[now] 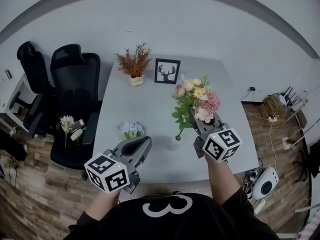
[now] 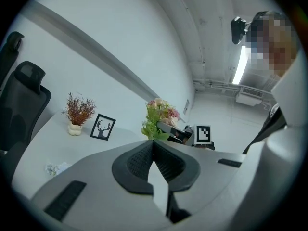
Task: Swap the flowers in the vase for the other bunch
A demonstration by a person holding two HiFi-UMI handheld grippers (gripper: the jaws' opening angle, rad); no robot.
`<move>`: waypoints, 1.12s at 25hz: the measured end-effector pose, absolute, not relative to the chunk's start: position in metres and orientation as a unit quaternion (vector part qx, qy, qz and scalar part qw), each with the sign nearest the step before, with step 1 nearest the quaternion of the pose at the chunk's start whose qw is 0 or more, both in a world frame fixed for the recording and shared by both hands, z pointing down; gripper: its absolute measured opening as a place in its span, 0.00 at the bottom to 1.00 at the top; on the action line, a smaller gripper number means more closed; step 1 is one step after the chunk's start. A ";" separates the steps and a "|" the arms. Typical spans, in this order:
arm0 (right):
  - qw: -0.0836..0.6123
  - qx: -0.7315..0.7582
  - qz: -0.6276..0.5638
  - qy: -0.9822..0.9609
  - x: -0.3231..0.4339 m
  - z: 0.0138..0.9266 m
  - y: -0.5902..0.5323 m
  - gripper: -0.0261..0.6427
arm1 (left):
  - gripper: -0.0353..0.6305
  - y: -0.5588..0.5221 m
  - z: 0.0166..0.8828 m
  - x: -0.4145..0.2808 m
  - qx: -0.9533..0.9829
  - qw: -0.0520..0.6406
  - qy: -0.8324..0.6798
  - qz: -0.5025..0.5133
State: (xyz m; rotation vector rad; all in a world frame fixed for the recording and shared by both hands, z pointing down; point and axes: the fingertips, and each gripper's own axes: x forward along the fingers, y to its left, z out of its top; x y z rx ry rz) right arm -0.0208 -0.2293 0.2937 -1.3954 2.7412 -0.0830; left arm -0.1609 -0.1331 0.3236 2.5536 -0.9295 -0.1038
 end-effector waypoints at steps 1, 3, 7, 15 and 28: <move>0.036 -0.455 -0.023 0.890 -0.018 0.288 -0.229 0.12 | 0.07 -0.132 0.321 -0.159 0.919 0.206 -0.333 -0.038; 0.041 -0.455 -0.017 0.889 -0.011 0.276 -0.226 0.12 | 0.07 -0.130 0.317 -0.155 0.921 0.201 -0.333 -0.039; 0.036 -0.451 -0.014 0.892 0.003 0.260 -0.217 0.13 | 0.07 -0.124 0.309 -0.144 0.923 0.195 -0.330 -0.039; 0.005 -0.461 -0.036 0.886 0.055 0.264 -0.218 0.13 | 0.07 -0.130 0.300 -0.106 0.927 0.194 -0.319 -0.042; -0.082 -0.430 -0.169 0.883 0.106 0.358 -0.224 0.13 | 0.07 -0.149 0.322 -0.052 0.920 0.226 -0.321 -0.013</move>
